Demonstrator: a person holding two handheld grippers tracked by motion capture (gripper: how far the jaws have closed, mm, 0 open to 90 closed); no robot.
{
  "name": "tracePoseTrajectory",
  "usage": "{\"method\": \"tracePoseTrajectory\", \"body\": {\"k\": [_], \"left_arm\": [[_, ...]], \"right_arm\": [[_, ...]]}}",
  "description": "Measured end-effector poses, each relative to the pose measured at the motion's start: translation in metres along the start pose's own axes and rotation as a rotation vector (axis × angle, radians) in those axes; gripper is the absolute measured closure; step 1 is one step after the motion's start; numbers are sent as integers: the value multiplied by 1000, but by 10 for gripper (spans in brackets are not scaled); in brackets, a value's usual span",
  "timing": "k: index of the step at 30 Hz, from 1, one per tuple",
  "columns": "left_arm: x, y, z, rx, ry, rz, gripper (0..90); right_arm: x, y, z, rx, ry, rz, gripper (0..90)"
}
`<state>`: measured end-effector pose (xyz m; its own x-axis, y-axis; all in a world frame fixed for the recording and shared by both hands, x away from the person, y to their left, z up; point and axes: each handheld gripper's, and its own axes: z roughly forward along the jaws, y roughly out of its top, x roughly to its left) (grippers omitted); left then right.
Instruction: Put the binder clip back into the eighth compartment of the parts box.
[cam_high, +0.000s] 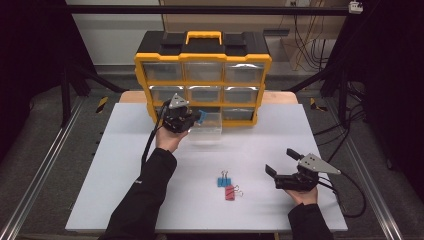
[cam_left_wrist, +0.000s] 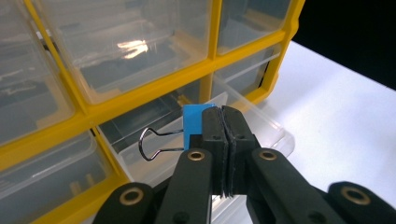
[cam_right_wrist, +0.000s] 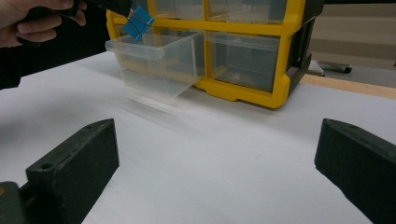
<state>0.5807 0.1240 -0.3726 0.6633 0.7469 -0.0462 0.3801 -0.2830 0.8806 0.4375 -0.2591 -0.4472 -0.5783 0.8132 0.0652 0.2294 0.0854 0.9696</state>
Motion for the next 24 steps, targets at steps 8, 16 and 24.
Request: {"method": "tracePoseTrajectory", "body": {"k": [8,16,24], "left_arm": [[2,-8,9,43,4,26,881],[2,-15,15,68,18,30,881],[3,-19,21,92,32,13,881]], "right_arm": [[0,0,0,-1,0,-1,3],[0,0,0,2,1,-2,3],[0,0,0,0,0,-2,3]]}}
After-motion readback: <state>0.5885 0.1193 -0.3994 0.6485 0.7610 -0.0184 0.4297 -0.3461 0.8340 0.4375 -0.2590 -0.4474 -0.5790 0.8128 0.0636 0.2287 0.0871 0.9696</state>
